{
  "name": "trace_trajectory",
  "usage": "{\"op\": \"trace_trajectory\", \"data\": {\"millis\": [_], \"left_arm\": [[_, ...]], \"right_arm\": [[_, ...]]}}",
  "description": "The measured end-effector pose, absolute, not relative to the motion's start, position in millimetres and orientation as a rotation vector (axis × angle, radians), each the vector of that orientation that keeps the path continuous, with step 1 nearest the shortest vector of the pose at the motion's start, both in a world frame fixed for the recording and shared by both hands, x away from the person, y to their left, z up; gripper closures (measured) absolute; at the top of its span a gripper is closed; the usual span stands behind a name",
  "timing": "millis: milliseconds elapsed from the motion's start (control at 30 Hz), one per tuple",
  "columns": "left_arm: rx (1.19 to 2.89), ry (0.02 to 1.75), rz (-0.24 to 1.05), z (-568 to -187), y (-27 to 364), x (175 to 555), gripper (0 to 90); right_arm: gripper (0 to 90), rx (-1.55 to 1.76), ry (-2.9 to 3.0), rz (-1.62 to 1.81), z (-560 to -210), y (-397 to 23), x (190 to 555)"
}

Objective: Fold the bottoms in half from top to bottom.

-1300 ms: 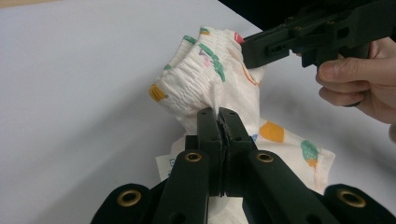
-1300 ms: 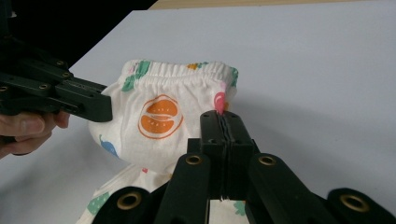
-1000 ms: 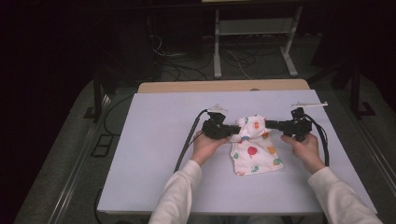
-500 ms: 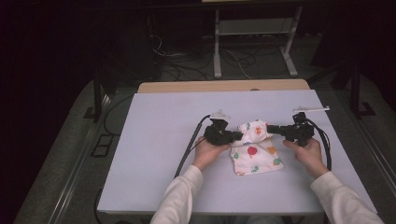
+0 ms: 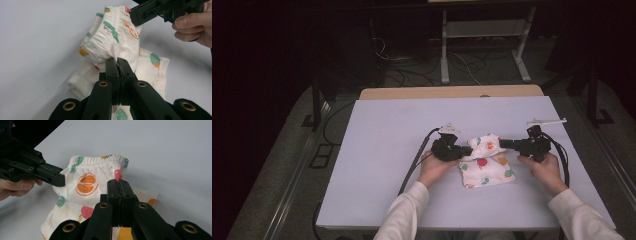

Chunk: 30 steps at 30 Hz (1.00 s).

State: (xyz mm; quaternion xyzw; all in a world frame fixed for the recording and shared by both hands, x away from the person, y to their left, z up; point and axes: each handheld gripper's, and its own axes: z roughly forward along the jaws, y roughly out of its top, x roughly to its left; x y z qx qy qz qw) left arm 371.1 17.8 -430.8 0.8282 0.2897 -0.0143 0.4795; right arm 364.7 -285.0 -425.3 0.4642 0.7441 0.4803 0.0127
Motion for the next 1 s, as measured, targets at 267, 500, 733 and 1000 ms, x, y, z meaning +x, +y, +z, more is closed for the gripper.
{"op": "trace_trajectory", "data": {"millis": [267, 500, 733, 1000], "left_arm": [[2.034, 0.697, -0.038, -436, 18, 367, 88.4], [2.039, 0.684, -0.050, -442, 18, 361, 88.4], [2.037, 0.680, -0.059, -445, 18, 359, 88.4], [2.055, 0.652, -0.046, -445, 17, 357, 88.4]], "right_arm": [[87.3, 1.456, 2.339, 1.480, -429, -284, 358], [86.9, 1.491, 2.354, 1.470, -434, -284, 355], [86.4, 1.508, 2.374, 1.459, -436, -283, 351], [83.0, 1.518, 2.406, 1.424, -439, -282, 345]]}}
